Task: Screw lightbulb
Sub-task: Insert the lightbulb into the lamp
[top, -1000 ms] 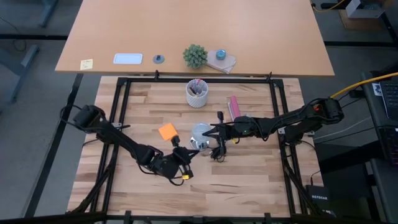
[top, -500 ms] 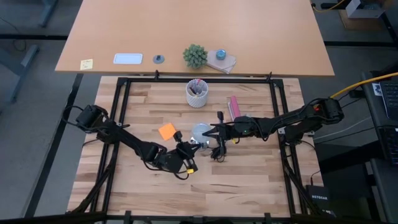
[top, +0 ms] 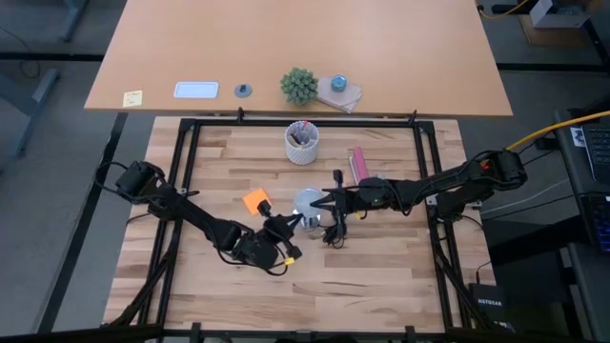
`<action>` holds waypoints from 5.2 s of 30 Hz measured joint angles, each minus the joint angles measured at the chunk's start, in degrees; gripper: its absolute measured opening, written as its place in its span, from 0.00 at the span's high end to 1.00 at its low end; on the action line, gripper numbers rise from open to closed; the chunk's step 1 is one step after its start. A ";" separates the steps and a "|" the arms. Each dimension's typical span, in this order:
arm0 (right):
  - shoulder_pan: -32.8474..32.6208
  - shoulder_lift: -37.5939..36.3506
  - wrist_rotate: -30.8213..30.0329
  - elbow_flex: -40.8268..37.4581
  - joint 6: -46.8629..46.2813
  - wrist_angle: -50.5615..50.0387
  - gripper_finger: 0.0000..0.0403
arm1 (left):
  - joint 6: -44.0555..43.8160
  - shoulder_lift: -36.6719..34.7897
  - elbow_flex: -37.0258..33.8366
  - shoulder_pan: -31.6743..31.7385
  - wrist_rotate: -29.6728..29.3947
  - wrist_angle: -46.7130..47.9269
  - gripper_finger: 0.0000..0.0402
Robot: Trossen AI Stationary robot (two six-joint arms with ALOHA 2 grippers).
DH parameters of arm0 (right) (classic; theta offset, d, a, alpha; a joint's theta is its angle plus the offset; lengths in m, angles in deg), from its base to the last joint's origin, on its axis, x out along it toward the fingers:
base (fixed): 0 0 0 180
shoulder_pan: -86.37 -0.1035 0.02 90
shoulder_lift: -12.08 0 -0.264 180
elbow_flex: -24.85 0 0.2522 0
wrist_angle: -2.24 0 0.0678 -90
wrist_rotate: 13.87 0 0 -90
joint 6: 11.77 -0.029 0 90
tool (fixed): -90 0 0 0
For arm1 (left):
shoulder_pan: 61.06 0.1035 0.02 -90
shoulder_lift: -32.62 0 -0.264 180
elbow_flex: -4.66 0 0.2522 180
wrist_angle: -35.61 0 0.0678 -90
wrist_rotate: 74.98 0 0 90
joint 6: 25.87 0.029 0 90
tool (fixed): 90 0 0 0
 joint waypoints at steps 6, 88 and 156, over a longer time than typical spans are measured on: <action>-0.02 0.00 1.01 -0.02 -0.01 -0.01 0.98 | -5.58 -0.02 0.00 0.12 -4.15 6.44 1.00; -0.02 0.09 -0.68 -0.09 -0.02 2.44 0.98 | -7.03 -2.21 -0.04 1.60 -2.54 10.28 1.00; 16.20 -44.81 -3.04 -0.53 4.46 -27.14 0.98 | -2.91 -27.50 -6.31 -2.51 1.49 21.92 1.00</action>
